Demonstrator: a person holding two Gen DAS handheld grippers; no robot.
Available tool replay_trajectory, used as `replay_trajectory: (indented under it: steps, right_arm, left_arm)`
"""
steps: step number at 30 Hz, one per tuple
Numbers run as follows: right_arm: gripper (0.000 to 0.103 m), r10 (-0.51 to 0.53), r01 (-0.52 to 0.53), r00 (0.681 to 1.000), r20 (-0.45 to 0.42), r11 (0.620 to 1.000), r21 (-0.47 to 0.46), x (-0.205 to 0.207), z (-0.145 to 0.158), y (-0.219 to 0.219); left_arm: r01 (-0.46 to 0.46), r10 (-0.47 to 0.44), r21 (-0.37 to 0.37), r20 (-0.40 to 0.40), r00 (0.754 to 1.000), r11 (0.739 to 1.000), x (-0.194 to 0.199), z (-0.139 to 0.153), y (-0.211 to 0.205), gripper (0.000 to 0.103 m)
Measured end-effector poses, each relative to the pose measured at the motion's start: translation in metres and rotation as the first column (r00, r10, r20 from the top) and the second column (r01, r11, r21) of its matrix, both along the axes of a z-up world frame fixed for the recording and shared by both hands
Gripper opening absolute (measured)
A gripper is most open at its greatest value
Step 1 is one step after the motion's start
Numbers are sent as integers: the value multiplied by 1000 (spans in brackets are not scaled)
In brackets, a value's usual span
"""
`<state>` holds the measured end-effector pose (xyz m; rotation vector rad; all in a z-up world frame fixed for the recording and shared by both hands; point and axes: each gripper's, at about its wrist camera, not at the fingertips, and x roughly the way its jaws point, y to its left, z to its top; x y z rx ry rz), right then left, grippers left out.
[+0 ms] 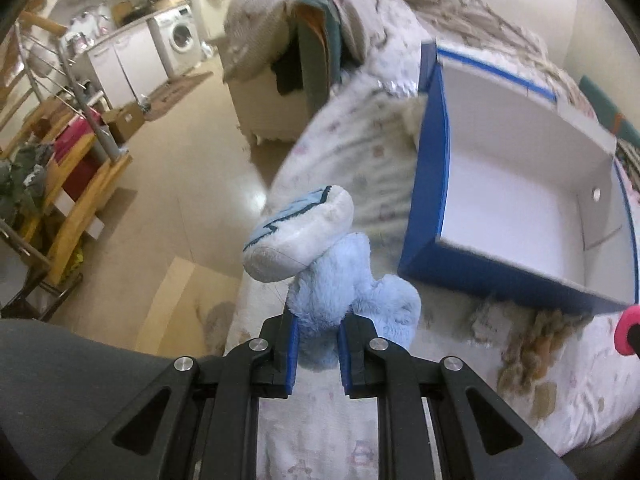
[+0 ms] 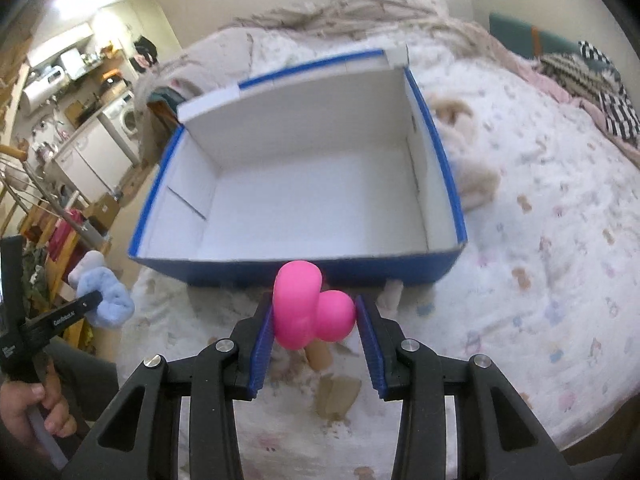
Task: Organize soft objects
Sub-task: 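Carry the pink duck and blue plush over the box with both tools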
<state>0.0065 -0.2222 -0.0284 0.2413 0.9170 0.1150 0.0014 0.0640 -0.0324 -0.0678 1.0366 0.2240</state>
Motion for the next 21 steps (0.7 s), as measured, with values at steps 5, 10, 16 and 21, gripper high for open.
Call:
replay_trajectory:
  steps: [5, 10, 16, 21]
  right_arm:
    - [42, 0, 3, 996, 85, 999, -36, -4, 21, -2]
    - [42, -11, 12, 993, 118, 1000, -8, -1, 32, -8]
    - [42, -2, -1, 993, 118, 1000, 25, 14, 42, -10]
    - [42, 2, -11, 995, 103, 996, 83, 30, 44, -14]
  left_arm:
    - [-7, 5, 18, 99, 995, 1000, -4, 24, 2, 15]
    - [7, -10, 18, 161, 987, 1000, -2, 46, -4, 15]
    - [83, -85, 18, 194, 977, 996, 14, 69, -26, 15]
    - [123, -122, 8, 196, 973, 992, 32, 77, -42, 15]
